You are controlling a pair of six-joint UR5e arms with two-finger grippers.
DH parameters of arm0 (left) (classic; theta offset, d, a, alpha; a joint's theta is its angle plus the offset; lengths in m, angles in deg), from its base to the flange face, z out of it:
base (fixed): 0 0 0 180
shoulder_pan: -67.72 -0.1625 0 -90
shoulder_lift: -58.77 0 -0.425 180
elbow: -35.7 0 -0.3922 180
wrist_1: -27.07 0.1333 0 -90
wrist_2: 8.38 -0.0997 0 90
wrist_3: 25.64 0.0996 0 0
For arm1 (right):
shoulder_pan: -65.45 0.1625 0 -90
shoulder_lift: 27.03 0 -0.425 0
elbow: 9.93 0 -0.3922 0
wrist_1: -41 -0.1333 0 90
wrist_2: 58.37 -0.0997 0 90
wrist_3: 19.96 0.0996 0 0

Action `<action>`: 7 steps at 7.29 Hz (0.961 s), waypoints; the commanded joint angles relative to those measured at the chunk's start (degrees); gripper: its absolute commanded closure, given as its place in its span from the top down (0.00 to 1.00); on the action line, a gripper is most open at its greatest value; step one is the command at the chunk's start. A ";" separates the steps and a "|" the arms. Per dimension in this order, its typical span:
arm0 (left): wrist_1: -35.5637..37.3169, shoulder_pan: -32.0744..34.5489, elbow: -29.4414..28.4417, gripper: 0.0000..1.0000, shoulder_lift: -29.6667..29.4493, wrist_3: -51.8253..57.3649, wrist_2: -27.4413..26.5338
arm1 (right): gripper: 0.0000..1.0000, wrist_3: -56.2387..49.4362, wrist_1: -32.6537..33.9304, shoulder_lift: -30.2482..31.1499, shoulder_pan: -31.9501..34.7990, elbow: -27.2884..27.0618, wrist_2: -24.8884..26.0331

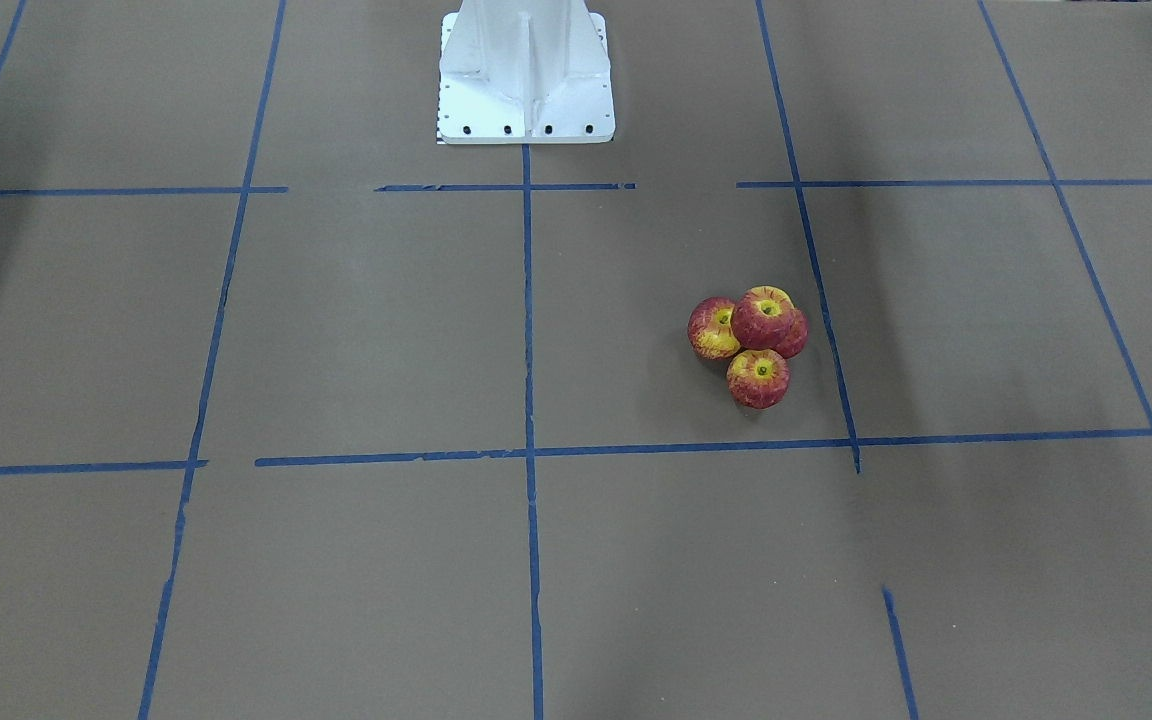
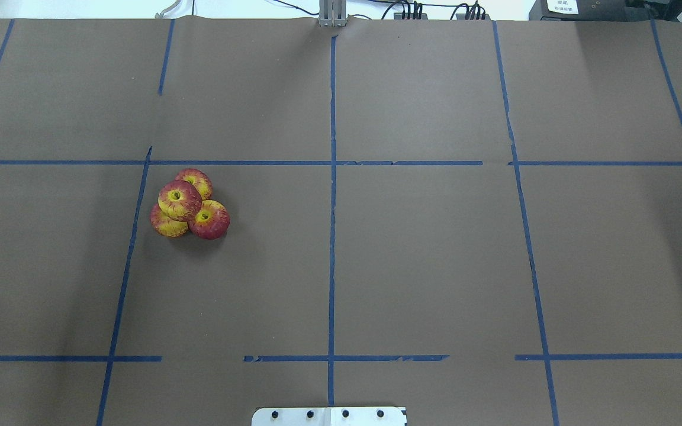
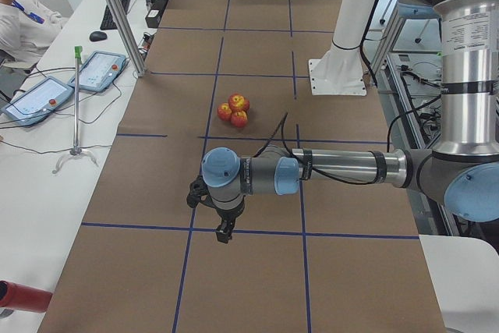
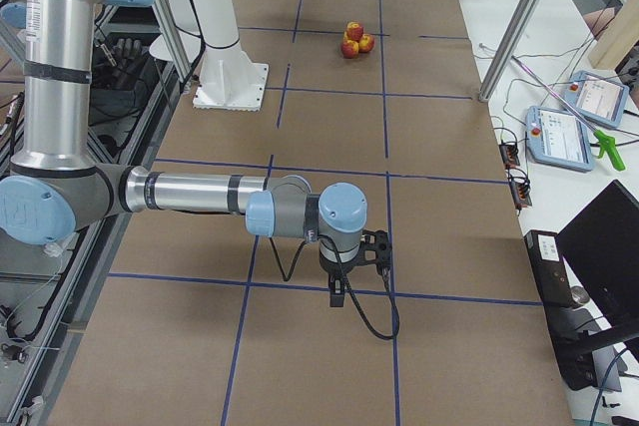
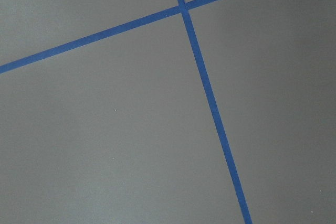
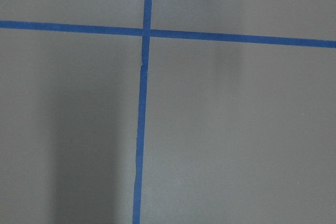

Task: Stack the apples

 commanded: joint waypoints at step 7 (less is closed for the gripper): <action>3.71 4.46 2.43 1.00 -0.61 -6.26 0.02 | 1.00 0.00 0.00 0.00 0.00 0.00 0.00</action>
